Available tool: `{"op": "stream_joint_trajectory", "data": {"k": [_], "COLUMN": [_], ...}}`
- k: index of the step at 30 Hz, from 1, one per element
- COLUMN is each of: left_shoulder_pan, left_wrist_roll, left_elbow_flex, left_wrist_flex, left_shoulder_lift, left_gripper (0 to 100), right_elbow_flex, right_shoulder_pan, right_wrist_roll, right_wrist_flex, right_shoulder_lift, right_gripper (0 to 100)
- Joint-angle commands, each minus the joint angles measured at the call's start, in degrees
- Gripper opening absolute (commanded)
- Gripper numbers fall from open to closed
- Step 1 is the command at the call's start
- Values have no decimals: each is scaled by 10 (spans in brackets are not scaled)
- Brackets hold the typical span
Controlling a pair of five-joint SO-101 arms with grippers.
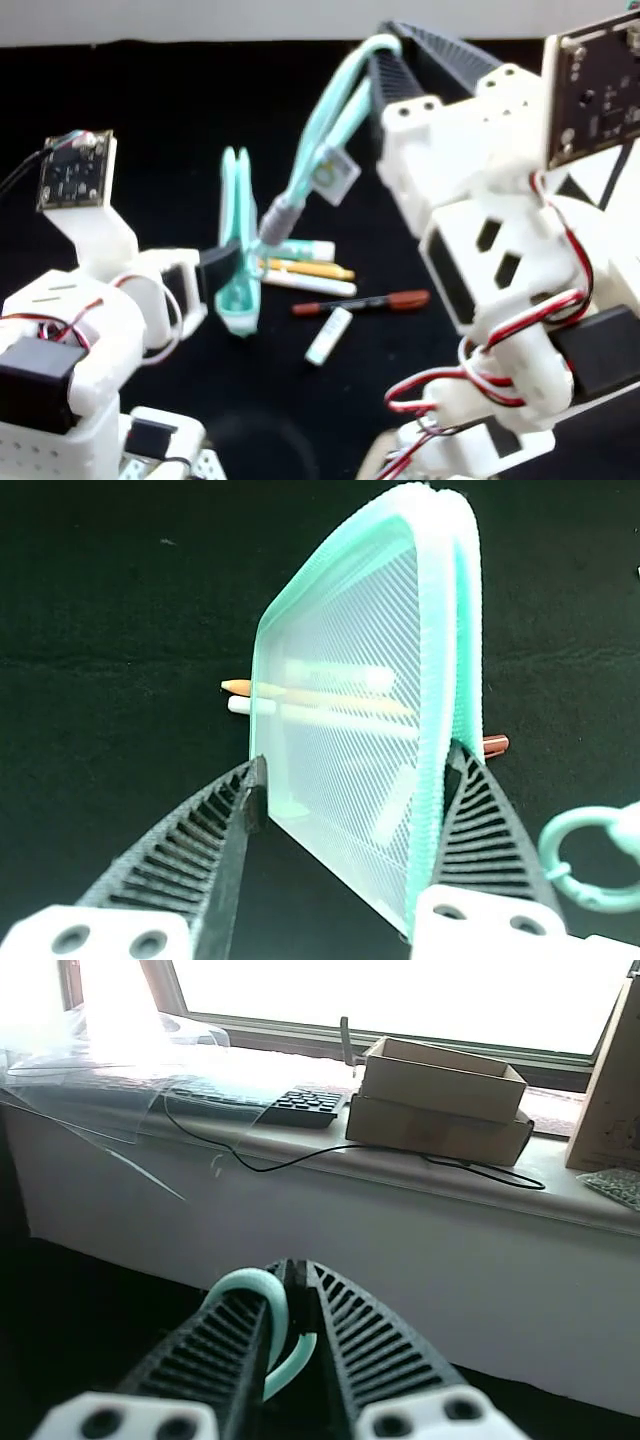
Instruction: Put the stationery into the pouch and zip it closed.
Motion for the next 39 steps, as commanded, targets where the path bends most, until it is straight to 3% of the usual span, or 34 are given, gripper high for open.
{"op": "stream_joint_trajectory", "data": {"k": [1, 9, 24, 39], "left_shoulder_pan": [2, 2, -1, -2], "left_wrist_roll": [3, 3, 0, -1], "left_elbow_flex": [14, 18, 93, -104], "left_wrist_flex": [47, 47, 47, 47], "left_shoulder_lift": [8, -10, -142, -183], "left_gripper": [234, 234, 238, 239], "right_elbow_flex": [-14, -18, -17, -19], "right_shoulder_pan": [-29, -30, -28, -28], "right_wrist_roll": [3, 3, 33, 32], "right_wrist_flex": [-42, -141, -145, -145], "right_shoulder_lift": [37, 175, 215, 253], "right_gripper": [7, 7, 7, 7]}}
